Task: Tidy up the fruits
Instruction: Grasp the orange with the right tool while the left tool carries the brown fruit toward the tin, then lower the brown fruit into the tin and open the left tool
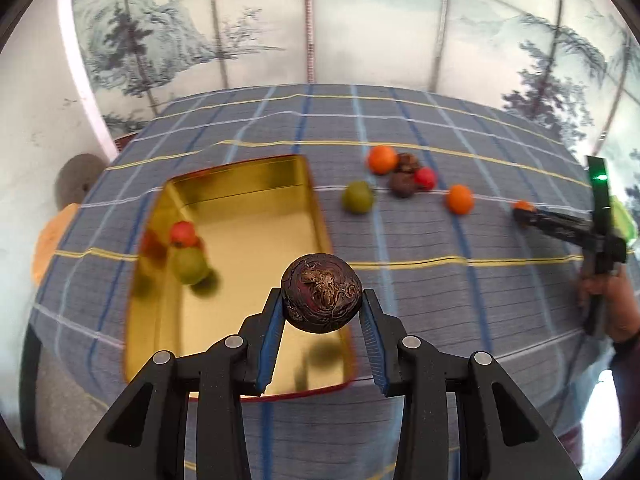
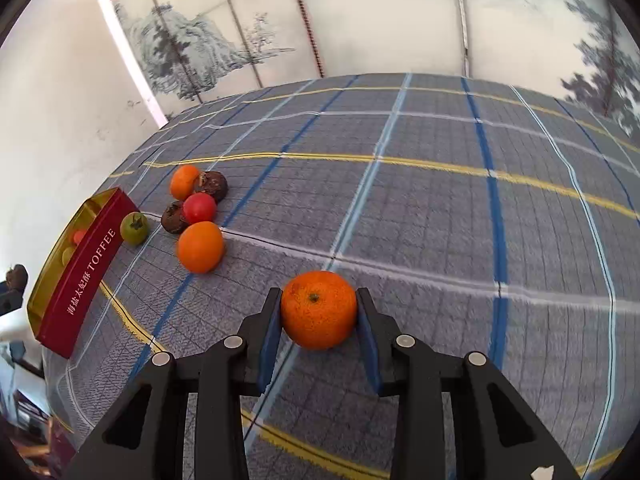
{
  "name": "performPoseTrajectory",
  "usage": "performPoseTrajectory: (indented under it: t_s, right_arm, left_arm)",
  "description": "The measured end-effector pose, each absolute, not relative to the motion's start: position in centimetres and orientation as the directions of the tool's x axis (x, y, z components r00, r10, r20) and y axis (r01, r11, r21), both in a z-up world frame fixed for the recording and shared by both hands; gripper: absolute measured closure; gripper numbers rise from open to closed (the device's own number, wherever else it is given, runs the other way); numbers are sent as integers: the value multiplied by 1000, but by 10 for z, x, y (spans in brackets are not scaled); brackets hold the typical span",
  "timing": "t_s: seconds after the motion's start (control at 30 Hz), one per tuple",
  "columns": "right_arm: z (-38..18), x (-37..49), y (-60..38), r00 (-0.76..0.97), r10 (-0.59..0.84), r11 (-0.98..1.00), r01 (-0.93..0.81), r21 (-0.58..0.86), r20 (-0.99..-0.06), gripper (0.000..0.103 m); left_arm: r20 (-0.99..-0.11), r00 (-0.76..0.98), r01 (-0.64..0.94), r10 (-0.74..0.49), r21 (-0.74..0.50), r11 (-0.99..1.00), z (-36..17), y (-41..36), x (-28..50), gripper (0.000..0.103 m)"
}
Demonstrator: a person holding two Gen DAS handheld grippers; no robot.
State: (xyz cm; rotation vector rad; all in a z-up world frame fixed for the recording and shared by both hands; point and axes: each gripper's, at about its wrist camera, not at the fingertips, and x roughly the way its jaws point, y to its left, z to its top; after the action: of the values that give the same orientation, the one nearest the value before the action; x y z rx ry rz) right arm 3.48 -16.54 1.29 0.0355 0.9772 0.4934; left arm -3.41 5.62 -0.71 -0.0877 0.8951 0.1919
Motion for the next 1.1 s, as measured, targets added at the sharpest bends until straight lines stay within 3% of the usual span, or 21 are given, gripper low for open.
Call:
performPoseTrajectory:
  t_s: [1.1]
  right_arm:
    - [13, 31, -157, 474, 356, 905, -391, 170, -805, 69]
  left_arm:
    - [-813, 519, -349, 265, 81, 934, -61, 133, -47, 64]
